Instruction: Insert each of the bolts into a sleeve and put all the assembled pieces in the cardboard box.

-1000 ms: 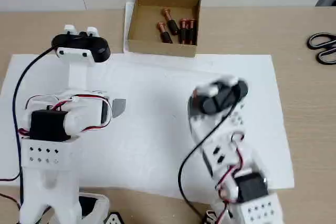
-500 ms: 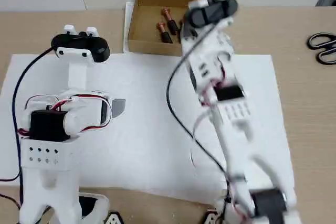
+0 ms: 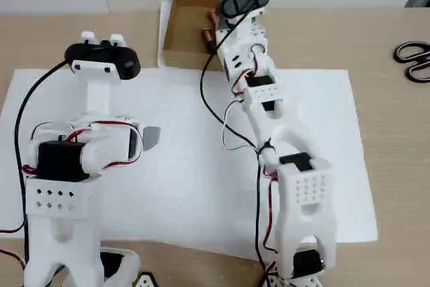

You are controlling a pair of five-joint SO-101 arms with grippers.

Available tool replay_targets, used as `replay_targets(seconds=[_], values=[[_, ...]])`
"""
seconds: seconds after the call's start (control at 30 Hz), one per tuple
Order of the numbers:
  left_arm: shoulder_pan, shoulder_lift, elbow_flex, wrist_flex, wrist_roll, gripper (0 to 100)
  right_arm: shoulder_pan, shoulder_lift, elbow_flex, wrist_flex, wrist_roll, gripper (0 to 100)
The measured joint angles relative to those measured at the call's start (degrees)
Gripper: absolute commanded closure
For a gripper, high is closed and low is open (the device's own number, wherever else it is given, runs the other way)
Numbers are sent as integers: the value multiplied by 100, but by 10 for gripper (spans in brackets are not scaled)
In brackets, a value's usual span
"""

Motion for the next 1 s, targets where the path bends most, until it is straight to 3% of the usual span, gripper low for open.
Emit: replay_targets(seconds=[0.17, 0.33, 0.43, 0.77, 1.0], values=[[0, 0, 0, 0, 0, 754, 0, 536, -273, 9, 9, 967], [0, 0, 0, 0, 0, 754, 0, 571, -299, 404, 9, 797], [0, 0, 0, 0, 0, 754, 0, 563, -404, 536, 9, 744], [0, 0, 0, 0, 0, 754, 79, 448, -571, 1064, 18, 742], [0, -35, 0, 0, -9, 754, 176, -888, -580, 2127, 18, 742]])
